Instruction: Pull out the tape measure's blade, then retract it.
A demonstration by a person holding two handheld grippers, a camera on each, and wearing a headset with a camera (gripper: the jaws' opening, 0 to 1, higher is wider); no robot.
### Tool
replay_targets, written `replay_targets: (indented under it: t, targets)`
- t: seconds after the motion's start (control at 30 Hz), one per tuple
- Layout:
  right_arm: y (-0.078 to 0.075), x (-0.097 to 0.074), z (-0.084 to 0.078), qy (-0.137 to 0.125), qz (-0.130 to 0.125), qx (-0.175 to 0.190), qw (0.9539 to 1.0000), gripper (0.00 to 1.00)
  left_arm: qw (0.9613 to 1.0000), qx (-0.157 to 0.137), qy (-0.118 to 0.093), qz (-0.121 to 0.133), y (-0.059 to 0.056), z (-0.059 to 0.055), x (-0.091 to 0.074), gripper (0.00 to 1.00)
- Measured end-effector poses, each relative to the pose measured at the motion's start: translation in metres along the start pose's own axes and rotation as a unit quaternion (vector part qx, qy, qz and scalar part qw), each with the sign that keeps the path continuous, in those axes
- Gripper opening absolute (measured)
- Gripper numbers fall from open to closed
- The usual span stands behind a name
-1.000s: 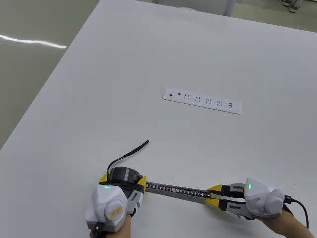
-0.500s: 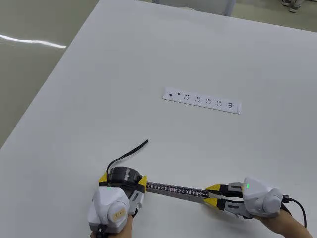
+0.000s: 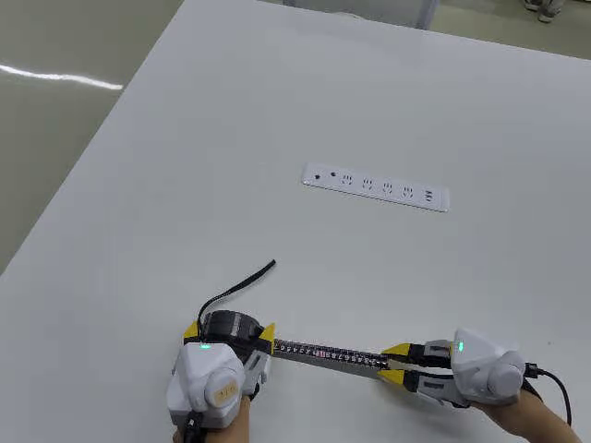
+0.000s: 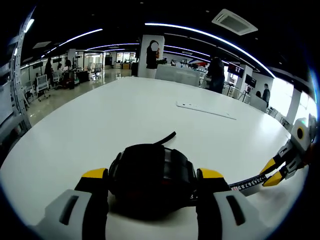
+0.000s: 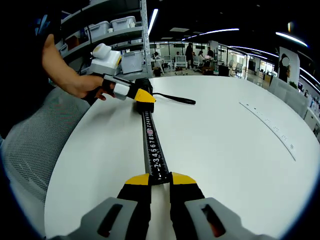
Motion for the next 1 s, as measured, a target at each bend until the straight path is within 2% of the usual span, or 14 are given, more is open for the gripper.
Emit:
replay_targets:
  t: [0.27,1.0]
  targets:
    - [0.0001,-0.0006,-0.0001,-0.001,-0.002,0.001,1.0000,0.12,1.0000,-0.004,0.002,0.008,-0.0003,0.0001,0.0012,0.70]
    - [0.0009,0.0019,0.0024,-0.006,-0.002,0.001,1.0000,0.12,1.0000,-0.009,0.001,0.000,0.0006,-0.0006,-0.0009,0.66]
Point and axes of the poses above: the centre of the closed fingertips' face, and the gripper's own axes: x roughly forward along the fingers, y roughly to its left, z roughly out of its top, the point moved 6 cm from there along -x, roughly backward along the fingers, and after that the axes turned 2 degrees about y, right-handed, at the moved point
